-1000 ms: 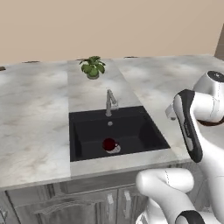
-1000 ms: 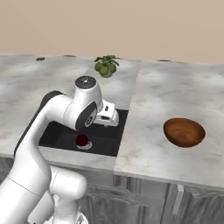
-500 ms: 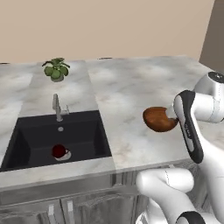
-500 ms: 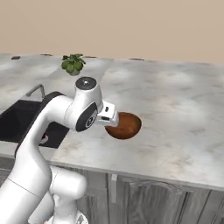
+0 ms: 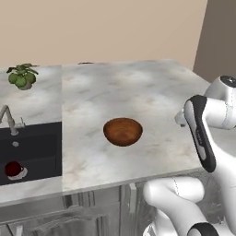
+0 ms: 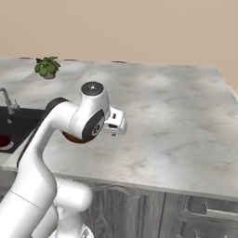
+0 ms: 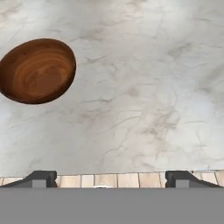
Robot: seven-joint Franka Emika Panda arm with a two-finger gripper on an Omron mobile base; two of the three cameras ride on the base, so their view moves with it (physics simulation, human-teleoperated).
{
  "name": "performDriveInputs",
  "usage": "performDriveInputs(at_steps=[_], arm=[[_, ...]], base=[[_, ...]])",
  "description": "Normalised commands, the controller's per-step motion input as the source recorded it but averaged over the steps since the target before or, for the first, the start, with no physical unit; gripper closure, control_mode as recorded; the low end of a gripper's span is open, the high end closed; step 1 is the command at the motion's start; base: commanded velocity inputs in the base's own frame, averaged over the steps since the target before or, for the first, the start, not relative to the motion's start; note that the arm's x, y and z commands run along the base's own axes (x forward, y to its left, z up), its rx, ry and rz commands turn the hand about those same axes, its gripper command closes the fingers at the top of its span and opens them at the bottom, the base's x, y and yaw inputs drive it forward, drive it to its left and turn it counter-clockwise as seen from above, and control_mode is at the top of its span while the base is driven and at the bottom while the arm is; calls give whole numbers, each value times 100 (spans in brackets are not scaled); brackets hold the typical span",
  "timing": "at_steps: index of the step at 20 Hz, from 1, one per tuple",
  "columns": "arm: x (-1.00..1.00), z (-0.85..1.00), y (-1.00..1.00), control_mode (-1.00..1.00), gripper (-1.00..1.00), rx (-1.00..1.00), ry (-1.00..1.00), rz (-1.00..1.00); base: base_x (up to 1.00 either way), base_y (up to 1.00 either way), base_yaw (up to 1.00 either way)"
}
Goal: Pick the mug and place it in the sink. Pick the bowl and place it in the open cabinet and then close the cabinet.
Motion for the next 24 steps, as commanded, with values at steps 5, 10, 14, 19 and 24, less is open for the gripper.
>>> performDriveInputs(at_steps=[5, 10, 14, 19, 24], arm=[[0, 0, 0, 100, -100, 0, 0, 0], [0, 0, 0, 100, -100, 0, 0, 0], [0, 0, 0, 100, -100, 0, 0, 0], [8, -3, 13, -100, -100, 0, 1, 0], [30, -22, 66, -100, -100, 4, 2, 0]], base=[[75, 61, -10], [57, 100, -6], [46, 90, -2], [51, 43, 0], [0, 0, 0]])
